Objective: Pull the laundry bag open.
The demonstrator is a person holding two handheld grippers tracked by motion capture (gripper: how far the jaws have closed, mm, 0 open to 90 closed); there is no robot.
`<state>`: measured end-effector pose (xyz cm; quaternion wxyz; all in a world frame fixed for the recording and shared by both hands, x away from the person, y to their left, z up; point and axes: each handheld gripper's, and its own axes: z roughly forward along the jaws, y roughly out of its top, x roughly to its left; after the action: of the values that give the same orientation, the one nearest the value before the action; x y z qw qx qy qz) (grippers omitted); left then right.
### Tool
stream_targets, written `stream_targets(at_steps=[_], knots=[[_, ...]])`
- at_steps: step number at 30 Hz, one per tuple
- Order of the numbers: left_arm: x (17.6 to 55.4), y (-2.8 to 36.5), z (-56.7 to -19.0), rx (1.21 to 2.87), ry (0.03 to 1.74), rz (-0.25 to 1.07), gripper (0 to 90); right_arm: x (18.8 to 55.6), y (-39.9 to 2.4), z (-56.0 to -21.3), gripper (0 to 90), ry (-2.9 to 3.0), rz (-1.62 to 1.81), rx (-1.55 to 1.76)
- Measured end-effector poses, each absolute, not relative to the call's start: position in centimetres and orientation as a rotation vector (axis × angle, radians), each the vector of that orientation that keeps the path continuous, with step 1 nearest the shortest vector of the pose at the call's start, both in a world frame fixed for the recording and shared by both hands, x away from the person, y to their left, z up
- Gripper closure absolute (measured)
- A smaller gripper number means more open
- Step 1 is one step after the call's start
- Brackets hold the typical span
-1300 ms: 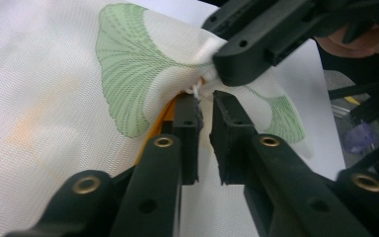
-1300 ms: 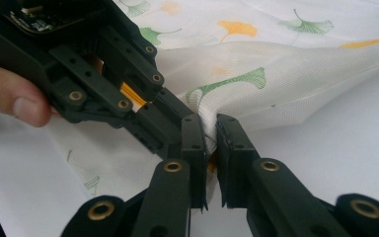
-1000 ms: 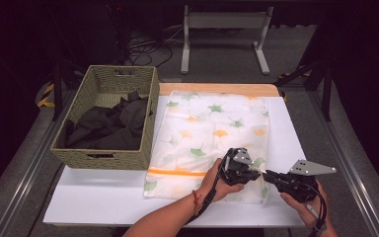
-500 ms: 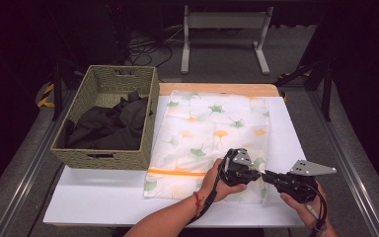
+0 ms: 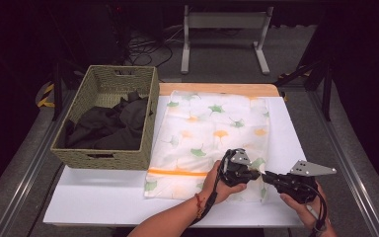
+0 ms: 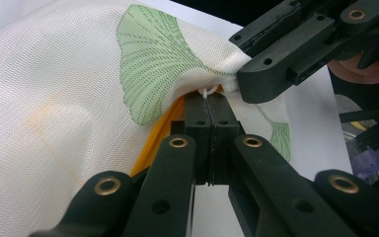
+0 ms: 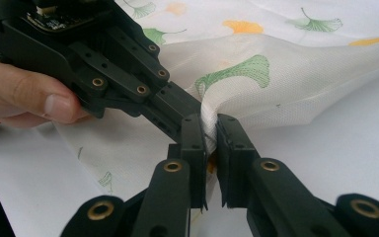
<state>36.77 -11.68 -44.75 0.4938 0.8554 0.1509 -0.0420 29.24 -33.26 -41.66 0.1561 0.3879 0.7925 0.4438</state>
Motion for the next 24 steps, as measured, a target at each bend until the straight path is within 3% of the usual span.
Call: stream_targets(at_steps=[24], knots=[[37.11, -10.79, -44.87, 2.176, 0.397, -0.098, 90.0, 28.75, -32.83, -41.43, 84.7, 2.231, 1.183, 1.040]])
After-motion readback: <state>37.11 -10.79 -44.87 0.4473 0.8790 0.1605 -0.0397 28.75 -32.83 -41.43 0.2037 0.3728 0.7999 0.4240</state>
